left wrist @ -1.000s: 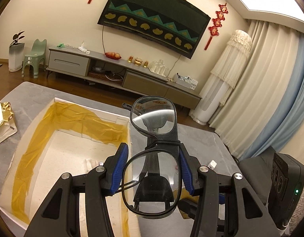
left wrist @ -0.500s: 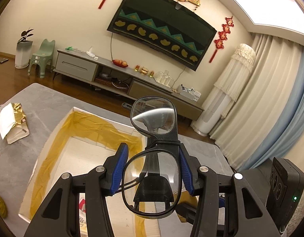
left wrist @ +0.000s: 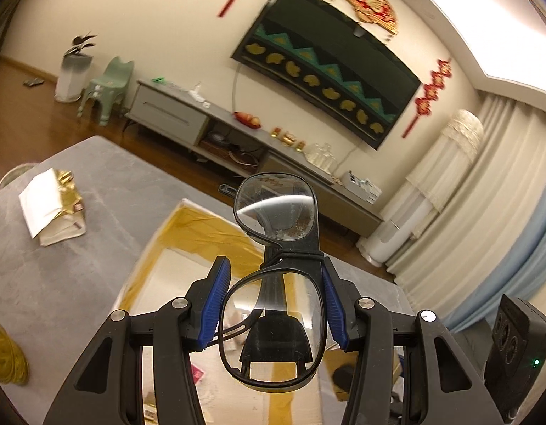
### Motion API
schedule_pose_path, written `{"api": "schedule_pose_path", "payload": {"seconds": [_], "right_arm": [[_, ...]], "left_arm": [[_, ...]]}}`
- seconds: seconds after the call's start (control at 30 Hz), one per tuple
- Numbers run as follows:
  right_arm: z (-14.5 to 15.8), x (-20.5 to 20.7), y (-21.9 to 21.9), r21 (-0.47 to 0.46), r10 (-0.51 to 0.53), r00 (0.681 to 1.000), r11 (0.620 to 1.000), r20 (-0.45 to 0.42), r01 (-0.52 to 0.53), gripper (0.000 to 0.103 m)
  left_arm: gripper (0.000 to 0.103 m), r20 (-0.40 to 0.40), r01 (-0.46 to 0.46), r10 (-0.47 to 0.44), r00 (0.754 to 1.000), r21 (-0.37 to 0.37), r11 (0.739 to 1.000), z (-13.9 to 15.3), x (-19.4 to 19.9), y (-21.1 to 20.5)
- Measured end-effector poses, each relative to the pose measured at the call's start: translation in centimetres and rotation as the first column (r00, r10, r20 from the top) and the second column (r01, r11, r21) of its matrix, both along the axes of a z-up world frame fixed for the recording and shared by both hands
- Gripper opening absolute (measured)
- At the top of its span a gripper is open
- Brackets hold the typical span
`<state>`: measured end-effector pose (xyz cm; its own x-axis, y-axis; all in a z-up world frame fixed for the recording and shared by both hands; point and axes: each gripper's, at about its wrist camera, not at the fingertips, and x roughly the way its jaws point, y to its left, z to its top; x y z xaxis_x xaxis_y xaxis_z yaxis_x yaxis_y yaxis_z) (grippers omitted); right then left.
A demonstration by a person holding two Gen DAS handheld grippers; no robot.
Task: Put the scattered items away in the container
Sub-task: 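Carry the glasses in the left tool and gold tin in the right tool over the box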
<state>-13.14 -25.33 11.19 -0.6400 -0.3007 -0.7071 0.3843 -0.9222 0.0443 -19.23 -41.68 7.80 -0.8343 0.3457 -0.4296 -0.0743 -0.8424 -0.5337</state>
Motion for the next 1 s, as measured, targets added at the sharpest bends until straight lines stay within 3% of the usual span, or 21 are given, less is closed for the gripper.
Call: {"api": "schedule_pose_path", "payload": {"seconds": [0.63, 1.0], "right_arm": [[-1.6, -7.0, -2.7, -0.036, 0.03, 0.995, 0.999, 0.099, -0.027, 0.051], [-3.2, -12.1, -4.4, -0.059, 0.032, 0.985, 0.998, 0.167, -0.022, 0.051]], "left_arm": [[0.051, 0.144, -0.056, 0.052, 0.988, 0.026, 0.998, -3.2, -1.5, -1.9], [0.052, 0.186, -0.062, 0.062, 0.981, -0.006, 0.998, -4.2, -2.3, -1.5]]}}
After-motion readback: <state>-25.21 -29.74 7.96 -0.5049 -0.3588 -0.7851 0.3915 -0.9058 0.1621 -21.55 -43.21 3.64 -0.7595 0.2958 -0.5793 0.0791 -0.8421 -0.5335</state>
